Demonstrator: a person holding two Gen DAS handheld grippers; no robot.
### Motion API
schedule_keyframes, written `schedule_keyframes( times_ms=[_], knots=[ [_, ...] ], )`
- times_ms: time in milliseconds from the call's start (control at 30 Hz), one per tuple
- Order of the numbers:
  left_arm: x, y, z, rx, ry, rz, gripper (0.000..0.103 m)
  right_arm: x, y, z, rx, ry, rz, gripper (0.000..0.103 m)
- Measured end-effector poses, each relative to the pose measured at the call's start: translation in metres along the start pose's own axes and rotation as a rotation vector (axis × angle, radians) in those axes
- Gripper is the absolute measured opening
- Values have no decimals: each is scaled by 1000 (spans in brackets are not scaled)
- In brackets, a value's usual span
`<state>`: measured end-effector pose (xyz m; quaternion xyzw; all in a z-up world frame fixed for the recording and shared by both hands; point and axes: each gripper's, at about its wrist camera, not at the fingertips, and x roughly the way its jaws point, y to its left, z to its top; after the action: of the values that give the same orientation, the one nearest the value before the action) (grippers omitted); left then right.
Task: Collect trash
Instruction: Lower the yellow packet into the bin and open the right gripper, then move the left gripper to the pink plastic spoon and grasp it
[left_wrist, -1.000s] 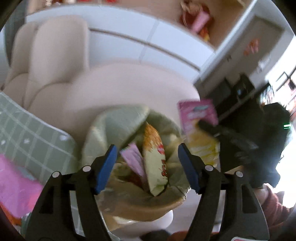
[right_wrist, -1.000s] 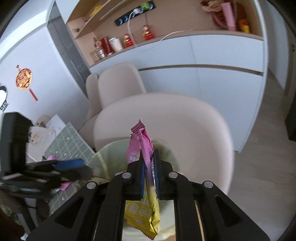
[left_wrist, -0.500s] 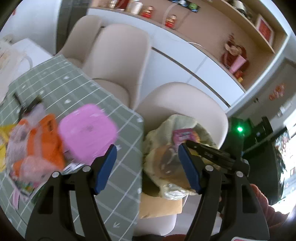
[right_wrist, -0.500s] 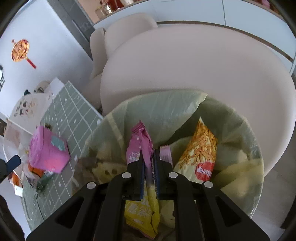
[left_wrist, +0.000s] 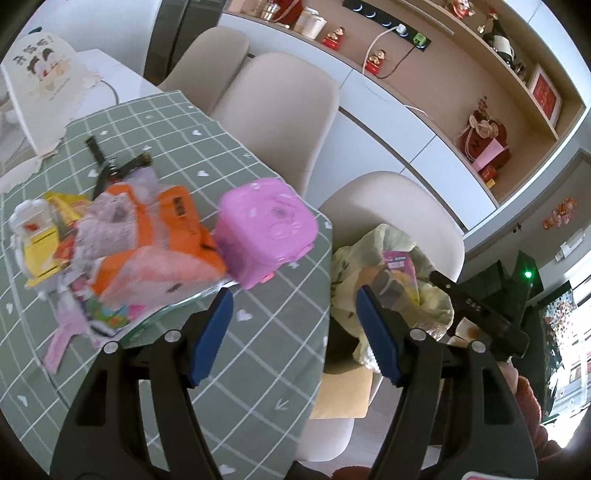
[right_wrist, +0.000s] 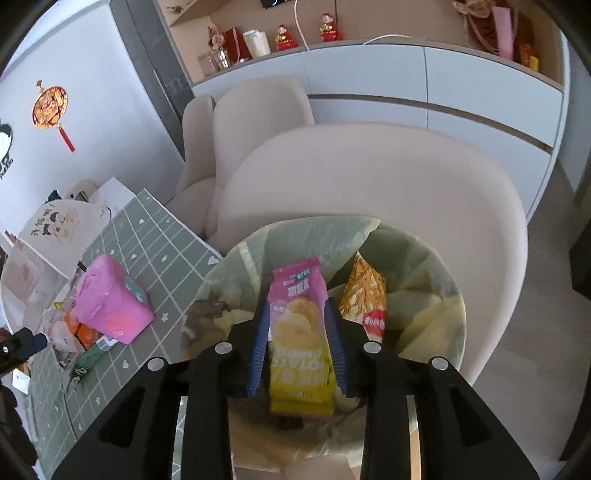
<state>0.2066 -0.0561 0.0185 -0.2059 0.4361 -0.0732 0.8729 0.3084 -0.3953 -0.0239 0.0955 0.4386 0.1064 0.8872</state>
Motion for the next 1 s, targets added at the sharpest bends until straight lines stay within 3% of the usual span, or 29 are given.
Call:
schedule_keyframes(
  times_ms=[233,400,600,833,1000],
  knots=[
    [-37,34,-4,1,-61,31,65,-31,41,-15,-72,-66,48,30],
    [-79,72,2,81,-130,130,65,-46,100,-19,-174,-70,103,30],
    [-116,135,-7,71,-173,212,65,-42,160,-31,-250,-37,201,30],
    [-119,195,-30,-26,-150,190,65,-28,209,-62,-272,21,179,30],
    [-106,206,-30,4,-147,147,65,-22,226,-82,-277,35,119,30]
  ],
)
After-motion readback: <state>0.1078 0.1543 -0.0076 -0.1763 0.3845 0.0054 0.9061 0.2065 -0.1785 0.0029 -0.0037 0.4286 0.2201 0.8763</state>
